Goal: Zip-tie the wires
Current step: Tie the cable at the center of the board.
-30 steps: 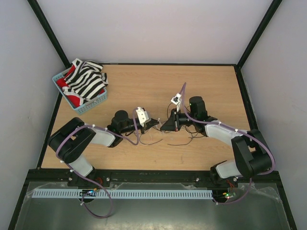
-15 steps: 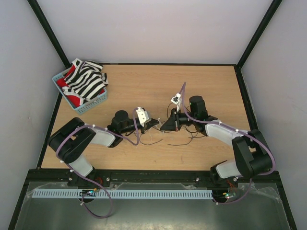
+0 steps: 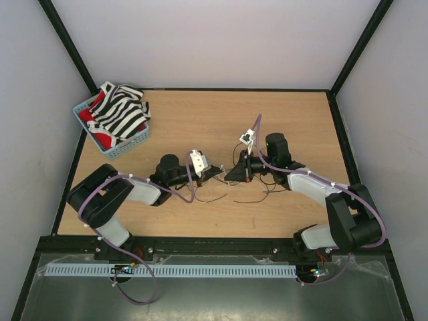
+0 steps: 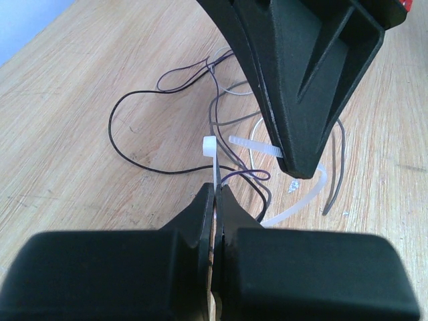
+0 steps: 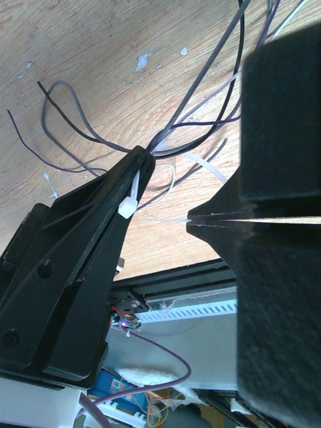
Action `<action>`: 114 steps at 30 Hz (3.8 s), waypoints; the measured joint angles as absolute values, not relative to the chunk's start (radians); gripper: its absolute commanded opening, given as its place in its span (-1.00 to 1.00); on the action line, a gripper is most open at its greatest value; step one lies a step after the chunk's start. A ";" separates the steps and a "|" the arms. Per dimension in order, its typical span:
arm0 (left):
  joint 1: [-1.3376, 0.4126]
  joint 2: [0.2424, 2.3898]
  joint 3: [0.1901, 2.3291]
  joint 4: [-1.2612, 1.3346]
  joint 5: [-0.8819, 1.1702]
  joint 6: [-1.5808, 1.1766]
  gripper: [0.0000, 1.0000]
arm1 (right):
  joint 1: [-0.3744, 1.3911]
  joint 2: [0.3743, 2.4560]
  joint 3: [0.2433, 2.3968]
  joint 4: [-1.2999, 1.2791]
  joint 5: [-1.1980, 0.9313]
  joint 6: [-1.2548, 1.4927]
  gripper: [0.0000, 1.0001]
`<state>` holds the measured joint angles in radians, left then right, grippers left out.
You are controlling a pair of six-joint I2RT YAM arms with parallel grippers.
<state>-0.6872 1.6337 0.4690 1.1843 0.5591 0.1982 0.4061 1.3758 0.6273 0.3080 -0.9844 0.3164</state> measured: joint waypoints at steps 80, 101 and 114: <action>-0.717 1.634 0.459 1.200 0.517 0.247 -1.00 | 0.400 1.396 0.606 0.364 -0.989 0.385 -1.00; -0.760 1.634 0.437 1.230 0.427 0.343 -1.00 | 0.392 1.398 0.606 0.437 -1.010 0.501 -1.00; -0.777 1.634 0.426 1.242 0.393 0.378 -1.00 | 0.385 1.451 0.616 0.444 -1.007 0.566 -1.00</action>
<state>-0.7773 1.6337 0.4259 1.2423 0.3931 0.3782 0.3855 1.4506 0.6155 0.4438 -1.0069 0.5655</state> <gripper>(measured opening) 0.002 0.009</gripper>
